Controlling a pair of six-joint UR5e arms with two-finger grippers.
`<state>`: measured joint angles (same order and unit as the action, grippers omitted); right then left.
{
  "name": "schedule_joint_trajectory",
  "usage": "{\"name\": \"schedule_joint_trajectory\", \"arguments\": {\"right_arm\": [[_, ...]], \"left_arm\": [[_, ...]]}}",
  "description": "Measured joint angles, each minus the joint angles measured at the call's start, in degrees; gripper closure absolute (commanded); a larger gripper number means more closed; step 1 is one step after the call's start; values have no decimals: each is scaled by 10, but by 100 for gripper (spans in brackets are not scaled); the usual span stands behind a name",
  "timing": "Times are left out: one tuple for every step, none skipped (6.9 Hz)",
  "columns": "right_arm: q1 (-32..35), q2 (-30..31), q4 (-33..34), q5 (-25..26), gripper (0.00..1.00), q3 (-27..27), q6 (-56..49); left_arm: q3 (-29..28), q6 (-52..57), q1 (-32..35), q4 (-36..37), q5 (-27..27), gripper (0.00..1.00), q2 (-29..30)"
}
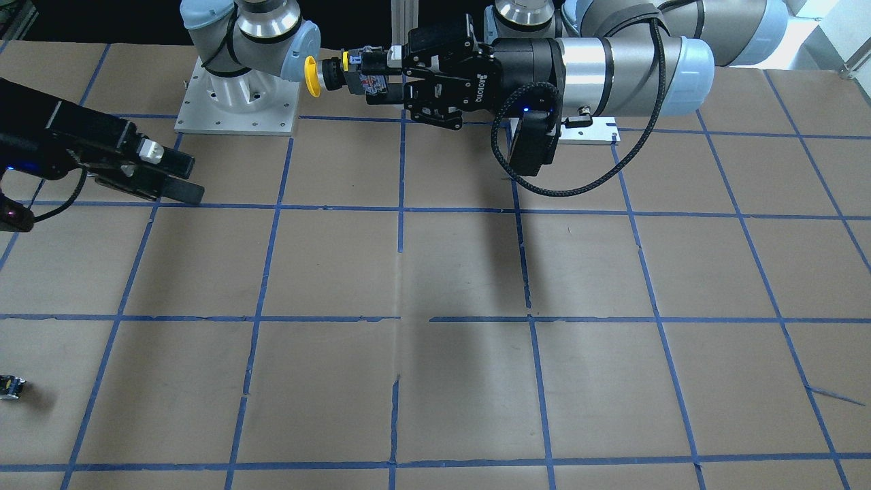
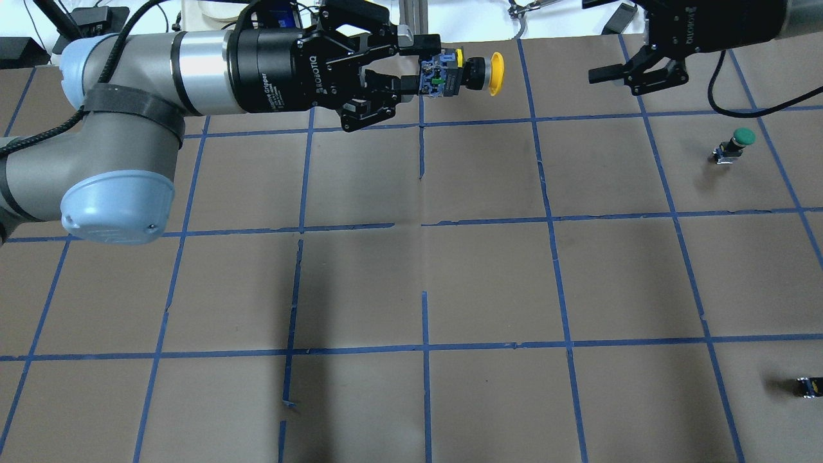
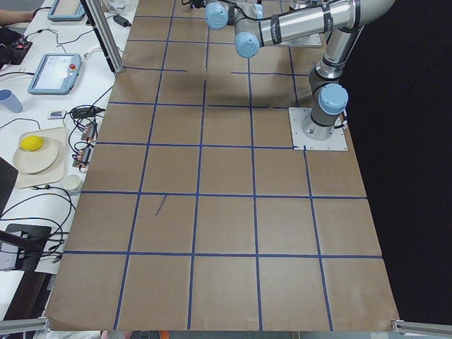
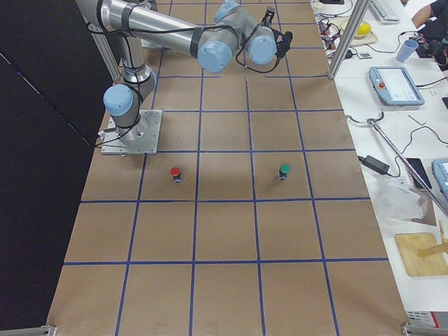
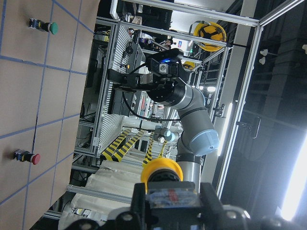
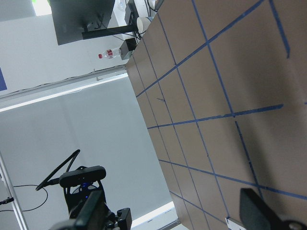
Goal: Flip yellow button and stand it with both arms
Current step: 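Hold the yellow button up with the left gripper while the right gripper approaches it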
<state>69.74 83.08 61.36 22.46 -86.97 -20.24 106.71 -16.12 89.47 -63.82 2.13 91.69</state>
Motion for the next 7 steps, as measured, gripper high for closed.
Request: {"name": "schedule_joint_trajectory", "arguments": {"right_arm": [[21,-1,-1,-29,1,-1,2],[38,-1,-4,-42,1,-1,6],[49,1,-14,-47,1,-1,8],[52,7,-44,-49,1,0,9],[52,19,-84,-49,1,2,9],[49,30,-109,-55,1,1,4],[46,35,-117,-71,1,-2,-9]], "left_arm": [[1,0,0,22,1,98,1],[2,0,0,39,1,98,1],[3,0,0,52,1,98,1],[3,0,0,59,1,98,1],[2,0,0,62,0,98,0],[2,-1,0,65,-1,98,-2],[3,-1,0,68,-1,98,-3]]}}
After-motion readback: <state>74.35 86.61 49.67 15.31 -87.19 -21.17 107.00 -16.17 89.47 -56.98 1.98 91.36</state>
